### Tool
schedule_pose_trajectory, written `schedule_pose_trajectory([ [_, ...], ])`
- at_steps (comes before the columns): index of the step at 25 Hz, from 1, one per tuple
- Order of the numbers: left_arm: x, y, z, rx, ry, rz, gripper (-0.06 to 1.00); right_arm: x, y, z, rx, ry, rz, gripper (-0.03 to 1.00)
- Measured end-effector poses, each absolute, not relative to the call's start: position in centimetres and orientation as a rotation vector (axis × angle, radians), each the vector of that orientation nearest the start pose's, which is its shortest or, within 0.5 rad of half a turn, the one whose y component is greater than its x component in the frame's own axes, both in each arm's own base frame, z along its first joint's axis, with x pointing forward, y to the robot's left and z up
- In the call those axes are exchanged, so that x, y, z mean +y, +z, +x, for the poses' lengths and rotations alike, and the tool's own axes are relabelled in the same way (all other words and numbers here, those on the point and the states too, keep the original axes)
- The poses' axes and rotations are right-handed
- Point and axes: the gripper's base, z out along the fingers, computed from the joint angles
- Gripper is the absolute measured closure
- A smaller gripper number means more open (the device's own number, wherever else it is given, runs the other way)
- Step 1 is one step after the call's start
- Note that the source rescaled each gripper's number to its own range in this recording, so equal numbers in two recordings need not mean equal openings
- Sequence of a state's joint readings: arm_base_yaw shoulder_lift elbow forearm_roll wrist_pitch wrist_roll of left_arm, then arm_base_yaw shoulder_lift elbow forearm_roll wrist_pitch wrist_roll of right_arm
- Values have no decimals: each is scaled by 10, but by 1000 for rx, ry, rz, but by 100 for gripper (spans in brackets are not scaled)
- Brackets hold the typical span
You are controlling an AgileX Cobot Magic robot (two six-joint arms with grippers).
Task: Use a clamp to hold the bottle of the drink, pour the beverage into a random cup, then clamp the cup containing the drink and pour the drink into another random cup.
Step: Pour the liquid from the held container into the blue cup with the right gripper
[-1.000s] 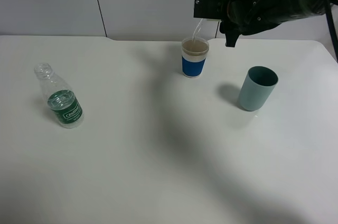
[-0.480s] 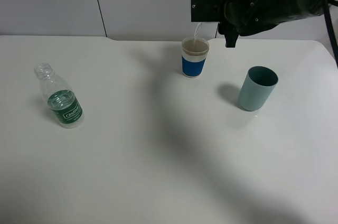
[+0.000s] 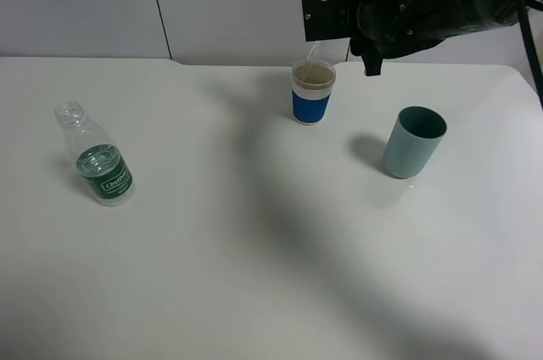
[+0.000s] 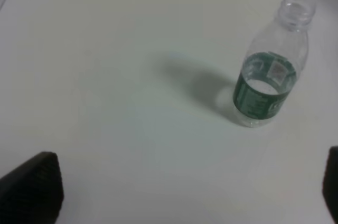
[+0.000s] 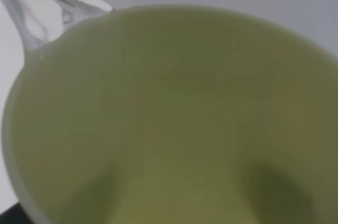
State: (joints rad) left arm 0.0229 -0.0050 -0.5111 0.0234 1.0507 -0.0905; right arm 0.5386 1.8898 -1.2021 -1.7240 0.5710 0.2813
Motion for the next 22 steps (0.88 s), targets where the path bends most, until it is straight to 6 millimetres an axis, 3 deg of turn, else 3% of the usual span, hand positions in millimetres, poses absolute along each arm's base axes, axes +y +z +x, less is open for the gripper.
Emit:
schedule_pose_trajectory([
  [15,2,281,-7,2015,-15,-116,-6,167,220,379,1395,-1236,-1732,97],
  [22,2,281,-7,2015,-15,-116,-6,167,220,379,1269,-1324,-1879,97],
])
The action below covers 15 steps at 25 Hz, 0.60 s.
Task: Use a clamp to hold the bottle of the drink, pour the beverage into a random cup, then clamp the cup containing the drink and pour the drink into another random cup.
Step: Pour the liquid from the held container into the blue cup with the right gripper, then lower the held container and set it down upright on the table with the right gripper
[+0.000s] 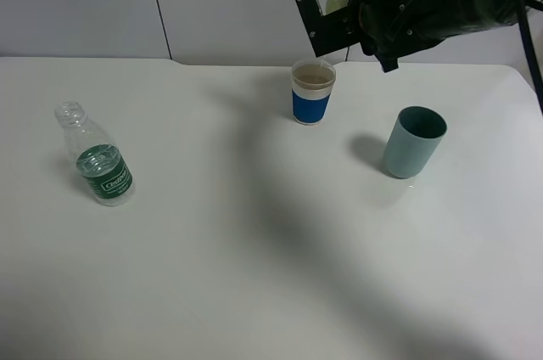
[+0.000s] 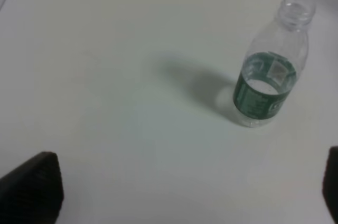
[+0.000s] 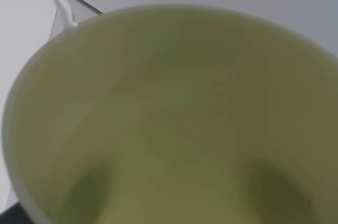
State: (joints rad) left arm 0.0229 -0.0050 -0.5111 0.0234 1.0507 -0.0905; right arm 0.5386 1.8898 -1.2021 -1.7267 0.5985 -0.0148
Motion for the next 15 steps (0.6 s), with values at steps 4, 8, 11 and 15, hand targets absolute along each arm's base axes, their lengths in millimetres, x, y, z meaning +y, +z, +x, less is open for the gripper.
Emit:
schedule_pose_trajectory([
  [4,2,281,-7,2015,-15,-116,-6,167,220,379,1352,-1267,-1783,97],
  [8,2,281,-7,2015,-15,-116,-6,167,220,379,1536,-1116,-1532,97],
  [11,2,281,-7,2015,-15,-116,-6,167,221,378,1685,-985,-1253,97],
  [15,2,281,-7,2015,-15,-116,-6,168,225,376,1800,-851,-935,97],
])
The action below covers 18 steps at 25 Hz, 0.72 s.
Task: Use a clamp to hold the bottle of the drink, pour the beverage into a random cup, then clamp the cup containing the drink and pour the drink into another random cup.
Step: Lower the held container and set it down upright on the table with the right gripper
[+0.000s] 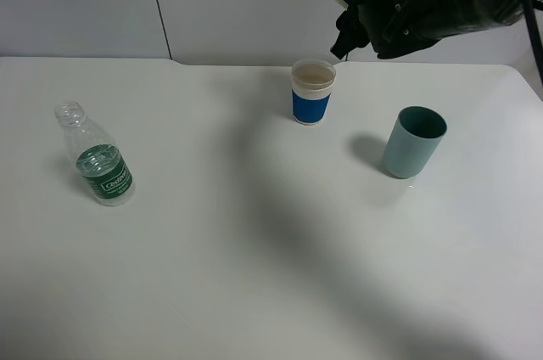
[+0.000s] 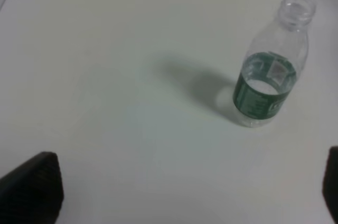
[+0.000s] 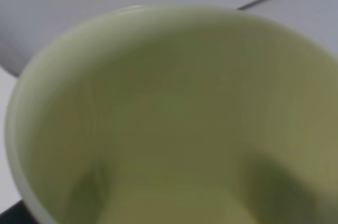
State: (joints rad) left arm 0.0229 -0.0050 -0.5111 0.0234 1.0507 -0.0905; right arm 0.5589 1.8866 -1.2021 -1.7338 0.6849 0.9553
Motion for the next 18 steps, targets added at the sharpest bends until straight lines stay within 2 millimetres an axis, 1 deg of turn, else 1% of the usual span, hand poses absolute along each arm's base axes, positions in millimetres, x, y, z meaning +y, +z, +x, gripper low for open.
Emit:
schedule_pose_trajectory([
  [1,2,281,-7,2015,-15,-116,-6,170,229,373,1823,-781,-817,97],
  [2,2,281,-7,2015,-15,-116,-6,173,233,371,1824,-747,-785,97],
  [5,2,281,-7,2015,-15,-116,-6,186,251,360,1790,-633,-768,97],
  [6,2,281,-7,2015,-15,-116,-6,186,251,360,1790,-633,-768,97],
  [7,2,281,-7,2015,-15,-116,-6,192,258,354,1771,-589,-778,97],
  [8,2,281,-7,2015,-15,-116,-6,194,259,353,1768,-582,-781,97],
  [9,2,281,-7,2015,-15,-116,-6,200,268,346,1751,-529,-788,97],
  [10,2,281,-7,2015,-15,-116,-6,216,285,328,1724,-390,-808,97],
  [11,2,281,-7,2015,-15,-116,-6,216,285,328,1724,-390,-808,97],
  [15,2,281,-7,2015,-15,-116,-6,235,301,306,1726,-181,-817,97],
  [18,2,281,-7,2015,-15,-116,-6,249,302,291,1782,11,-818,97],
])
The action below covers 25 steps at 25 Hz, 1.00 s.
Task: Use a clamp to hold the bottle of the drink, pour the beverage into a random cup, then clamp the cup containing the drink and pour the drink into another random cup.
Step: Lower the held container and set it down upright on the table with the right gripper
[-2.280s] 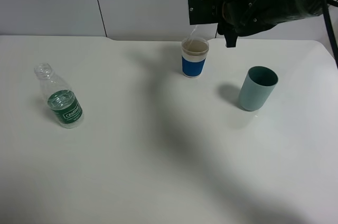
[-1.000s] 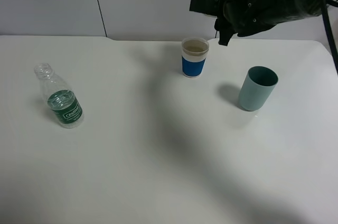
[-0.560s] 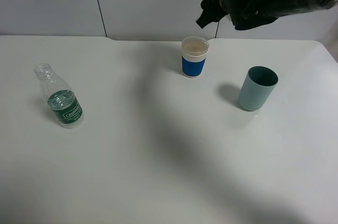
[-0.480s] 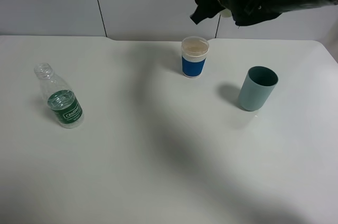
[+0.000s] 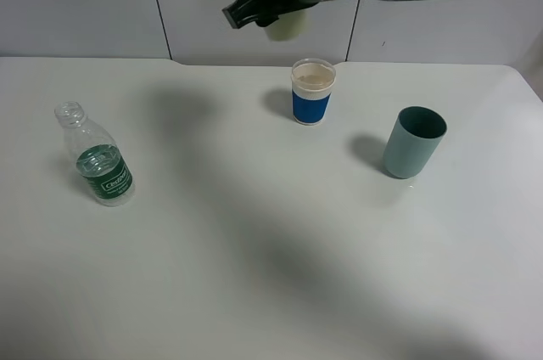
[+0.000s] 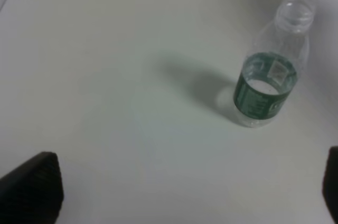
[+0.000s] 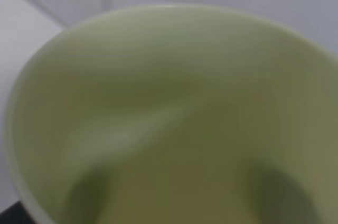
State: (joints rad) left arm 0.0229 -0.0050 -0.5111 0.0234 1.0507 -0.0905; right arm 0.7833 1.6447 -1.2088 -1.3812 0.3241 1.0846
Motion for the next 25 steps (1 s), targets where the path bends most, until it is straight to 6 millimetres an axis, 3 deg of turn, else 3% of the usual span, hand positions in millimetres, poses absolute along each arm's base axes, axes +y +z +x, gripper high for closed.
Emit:
schedule_pose_trajectory([
  [11,2,281,-7,2015,-15,-116,-6,269,292,271,1877,264,-874,97],
  [15,2,281,-7,2015,-15,-116,-6,276,268,253,1713,420,-1033,97],
  [18,2,281,-7,2015,-15,-116,-6,274,255,246,1646,467,-1040,97],
  [20,2,281,-7,2015,-15,-116,-6,264,238,237,1584,510,-950,97],
  [25,2,281,-7,2015,-15,-116,-6,245,224,239,1619,459,-731,97],
])
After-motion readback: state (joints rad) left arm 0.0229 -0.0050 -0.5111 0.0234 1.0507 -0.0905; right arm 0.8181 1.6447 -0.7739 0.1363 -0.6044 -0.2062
